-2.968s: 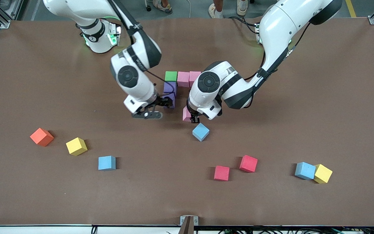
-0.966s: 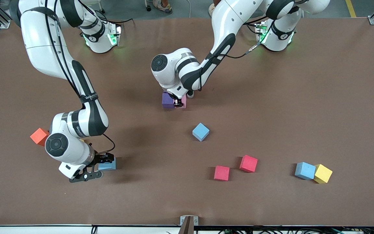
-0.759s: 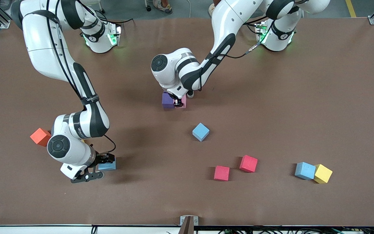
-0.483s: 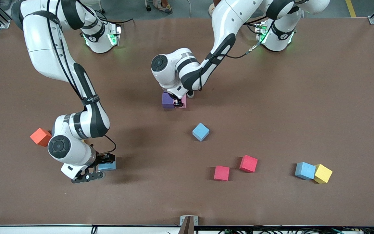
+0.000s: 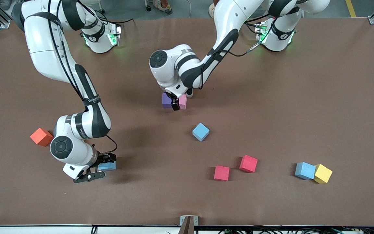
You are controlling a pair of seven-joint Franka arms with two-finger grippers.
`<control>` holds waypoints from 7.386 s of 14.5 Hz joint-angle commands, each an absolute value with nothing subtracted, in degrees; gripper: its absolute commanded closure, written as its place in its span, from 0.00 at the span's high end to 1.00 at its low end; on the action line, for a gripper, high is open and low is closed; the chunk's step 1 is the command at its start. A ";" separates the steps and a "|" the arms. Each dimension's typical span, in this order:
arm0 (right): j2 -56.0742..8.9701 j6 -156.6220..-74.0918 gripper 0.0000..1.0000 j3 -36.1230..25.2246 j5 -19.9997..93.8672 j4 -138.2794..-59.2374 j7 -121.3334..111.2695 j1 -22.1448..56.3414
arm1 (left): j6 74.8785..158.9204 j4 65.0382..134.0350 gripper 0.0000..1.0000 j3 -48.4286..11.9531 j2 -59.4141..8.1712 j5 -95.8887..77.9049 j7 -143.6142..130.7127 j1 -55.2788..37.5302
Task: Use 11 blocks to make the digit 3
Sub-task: 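Grasp the blue cube with the left gripper while the right gripper lifts blue, then carry both blue cubes toward the cube column with both grippers, then place the blue cubes below purple and beside pink, opening both grippers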
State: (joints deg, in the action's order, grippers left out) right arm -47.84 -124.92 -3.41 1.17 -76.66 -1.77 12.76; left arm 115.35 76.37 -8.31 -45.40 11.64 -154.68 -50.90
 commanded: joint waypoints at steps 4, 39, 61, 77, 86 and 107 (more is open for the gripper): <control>-50.01 -124.72 0.86 -3.16 0.62 -74.45 -2.37 12.66 | 110.13 77.61 1.00 -8.26 -39.81 10.63 -129.97 -44.40; -45.18 -115.93 0.27 -2.90 6.77 -73.48 9.76 22.24 | 136.67 83.67 1.00 -8.44 -47.20 10.28 -91.50 -33.58; -32.34 -125.77 0.27 -2.55 8.79 -98.17 26.44 34.01 | 137.90 83.93 0.25 -8.70 -47.73 10.02 -92.64 -32.78; -32.70 -131.40 0.25 -2.64 8.70 -102.30 35.16 40.08 | 121.19 91.84 0.02 -15.82 -38.23 5.45 -130.04 -25.22; -32.34 -130.87 0.25 -2.64 8.35 -103.36 34.72 40.69 | 132.71 100.19 0.01 -15.82 -36.38 5.80 -141.06 -29.44; -31.73 -132.81 1.00 -2.55 8.70 -105.65 36.03 41.75 | 139.31 107.67 0.01 -15.73 -35.42 14.59 -151.44 -35.33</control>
